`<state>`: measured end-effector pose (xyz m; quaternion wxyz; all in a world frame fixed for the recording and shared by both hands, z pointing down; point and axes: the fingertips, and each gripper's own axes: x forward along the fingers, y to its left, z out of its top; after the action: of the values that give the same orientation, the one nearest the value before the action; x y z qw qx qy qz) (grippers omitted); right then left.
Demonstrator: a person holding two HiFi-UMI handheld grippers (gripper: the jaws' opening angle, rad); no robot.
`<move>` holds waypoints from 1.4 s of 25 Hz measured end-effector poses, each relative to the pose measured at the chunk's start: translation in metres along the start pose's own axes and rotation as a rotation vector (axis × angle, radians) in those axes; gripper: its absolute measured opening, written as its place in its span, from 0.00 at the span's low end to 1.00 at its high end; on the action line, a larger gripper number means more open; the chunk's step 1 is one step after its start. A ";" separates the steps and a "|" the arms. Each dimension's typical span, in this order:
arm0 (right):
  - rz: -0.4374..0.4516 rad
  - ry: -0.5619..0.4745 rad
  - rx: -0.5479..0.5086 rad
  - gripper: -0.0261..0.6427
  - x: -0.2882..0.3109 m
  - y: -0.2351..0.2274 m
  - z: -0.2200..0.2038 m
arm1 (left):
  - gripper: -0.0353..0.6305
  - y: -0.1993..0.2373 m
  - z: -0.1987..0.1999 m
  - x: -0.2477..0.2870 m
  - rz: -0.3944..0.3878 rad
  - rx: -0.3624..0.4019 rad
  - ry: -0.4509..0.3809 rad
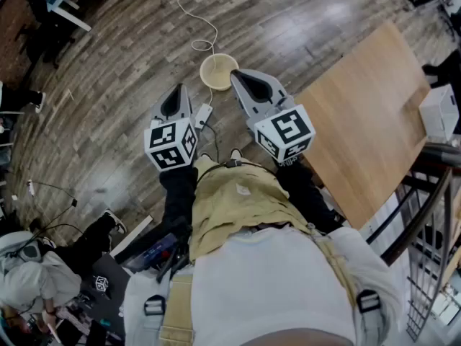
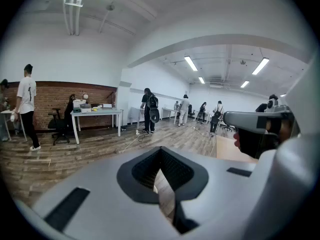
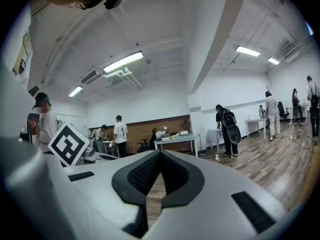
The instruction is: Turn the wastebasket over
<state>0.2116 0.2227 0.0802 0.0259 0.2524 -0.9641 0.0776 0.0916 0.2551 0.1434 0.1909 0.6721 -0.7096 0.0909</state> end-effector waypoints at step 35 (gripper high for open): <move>-0.019 0.188 0.095 0.07 0.099 0.009 -0.077 | 0.06 0.094 -0.032 0.045 -0.032 -0.074 0.090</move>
<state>0.1220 0.1952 0.1638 0.1052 0.2541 -0.9503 0.1463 0.0026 0.2335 0.2022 0.2488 0.6709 -0.6925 0.0915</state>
